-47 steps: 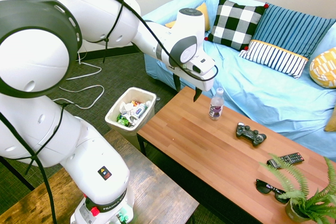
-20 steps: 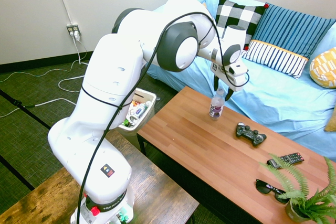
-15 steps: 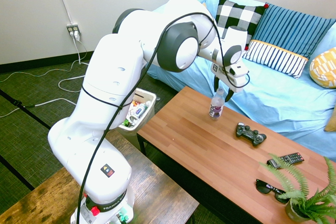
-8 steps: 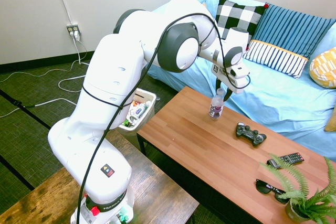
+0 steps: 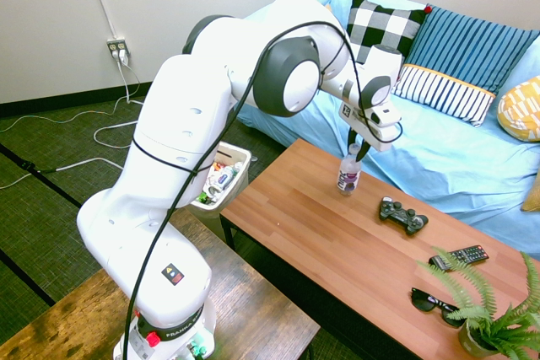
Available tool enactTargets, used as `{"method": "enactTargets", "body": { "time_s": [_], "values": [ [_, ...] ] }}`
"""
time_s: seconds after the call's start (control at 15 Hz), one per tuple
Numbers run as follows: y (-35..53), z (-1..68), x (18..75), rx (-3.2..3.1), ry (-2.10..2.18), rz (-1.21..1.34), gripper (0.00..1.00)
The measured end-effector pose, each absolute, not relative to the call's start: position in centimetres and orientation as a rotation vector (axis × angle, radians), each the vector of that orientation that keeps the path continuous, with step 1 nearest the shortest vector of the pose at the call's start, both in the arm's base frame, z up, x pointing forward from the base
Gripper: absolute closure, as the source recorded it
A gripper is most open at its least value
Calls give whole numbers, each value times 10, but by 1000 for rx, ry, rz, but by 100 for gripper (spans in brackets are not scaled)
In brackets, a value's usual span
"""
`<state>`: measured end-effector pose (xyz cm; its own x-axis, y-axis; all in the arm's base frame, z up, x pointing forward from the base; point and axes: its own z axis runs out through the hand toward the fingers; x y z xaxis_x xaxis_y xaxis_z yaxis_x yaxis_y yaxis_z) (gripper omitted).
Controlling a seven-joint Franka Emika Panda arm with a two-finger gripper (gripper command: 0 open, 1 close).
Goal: Throw the bottle in the trash bin
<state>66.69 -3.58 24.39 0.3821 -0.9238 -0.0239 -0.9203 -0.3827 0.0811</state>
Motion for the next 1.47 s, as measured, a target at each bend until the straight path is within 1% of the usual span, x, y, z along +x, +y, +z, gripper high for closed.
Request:
{"method": "enactTargets", "body": {
  "time_s": [0.13,0.33,0.53,0.73,0.87,1.07,1.2,1.47],
  "values": [
    [-31,256,669,2591,-1707,-65,100],
    [11,321,657,2690,-1647,61,100],
    [84,387,615,2796,-1527,173,100],
    [178,418,568,2899,-1381,265,100],
    [242,414,542,2941,-1269,307,100],
    [323,379,505,2955,-1111,313,100],
    [355,345,490,2952,-1030,273,100],
    [391,282,476,2953,-889,197,100]
  ]
}}
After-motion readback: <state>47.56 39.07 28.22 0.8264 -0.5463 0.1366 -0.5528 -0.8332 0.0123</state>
